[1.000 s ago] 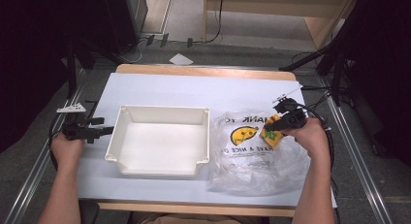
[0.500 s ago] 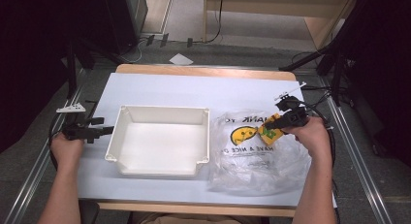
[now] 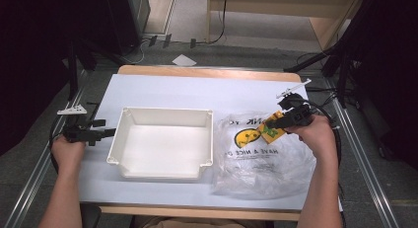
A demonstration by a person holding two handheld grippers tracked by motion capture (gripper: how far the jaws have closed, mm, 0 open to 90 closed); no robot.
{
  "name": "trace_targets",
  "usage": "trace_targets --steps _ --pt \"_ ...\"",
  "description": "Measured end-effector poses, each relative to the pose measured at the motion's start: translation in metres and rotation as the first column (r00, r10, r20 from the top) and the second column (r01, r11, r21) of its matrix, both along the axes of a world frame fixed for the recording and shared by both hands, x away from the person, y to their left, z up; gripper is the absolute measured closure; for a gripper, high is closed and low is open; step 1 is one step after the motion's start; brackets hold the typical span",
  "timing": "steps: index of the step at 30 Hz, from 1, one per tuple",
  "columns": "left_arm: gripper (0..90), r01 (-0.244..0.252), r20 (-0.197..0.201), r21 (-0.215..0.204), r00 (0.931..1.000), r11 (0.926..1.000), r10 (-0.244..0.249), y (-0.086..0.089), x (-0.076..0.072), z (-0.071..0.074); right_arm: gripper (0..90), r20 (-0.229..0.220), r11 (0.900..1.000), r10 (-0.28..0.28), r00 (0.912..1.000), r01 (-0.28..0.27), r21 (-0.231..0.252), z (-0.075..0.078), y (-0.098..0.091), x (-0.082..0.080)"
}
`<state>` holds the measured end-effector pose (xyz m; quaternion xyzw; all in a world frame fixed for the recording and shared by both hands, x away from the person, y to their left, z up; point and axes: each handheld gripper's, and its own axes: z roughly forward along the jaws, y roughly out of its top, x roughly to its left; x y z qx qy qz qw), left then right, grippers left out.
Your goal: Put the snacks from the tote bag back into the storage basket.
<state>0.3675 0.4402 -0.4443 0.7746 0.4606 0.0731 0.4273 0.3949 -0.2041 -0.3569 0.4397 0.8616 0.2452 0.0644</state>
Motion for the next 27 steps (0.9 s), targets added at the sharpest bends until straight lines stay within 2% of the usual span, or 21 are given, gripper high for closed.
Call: trace_targets --steps 6,20,27 --pt "16.3 0.0 0.0 0.0 1.0 1.0 0.0 0.0 0.0 0.0 54.5 0.006 0.9995 0.029 0.9996 -0.029 -0.011 0.007 0.008 -0.003" --pt "16.3 0.001 0.0 0.0 1.0 1.0 -0.001 0.0 0.0 0.0 54.4 0.002 0.9972 0.074 0.9972 -0.074 -0.006 0.011 0.023 -0.004" --pt "16.3 -0.001 -0.001 -0.001 1.0 1.0 0.001 0.001 0.0 0.0 54.5 0.015 0.995 0.1 0.9949 -0.1 -0.004 0.015 0.032 -0.005"
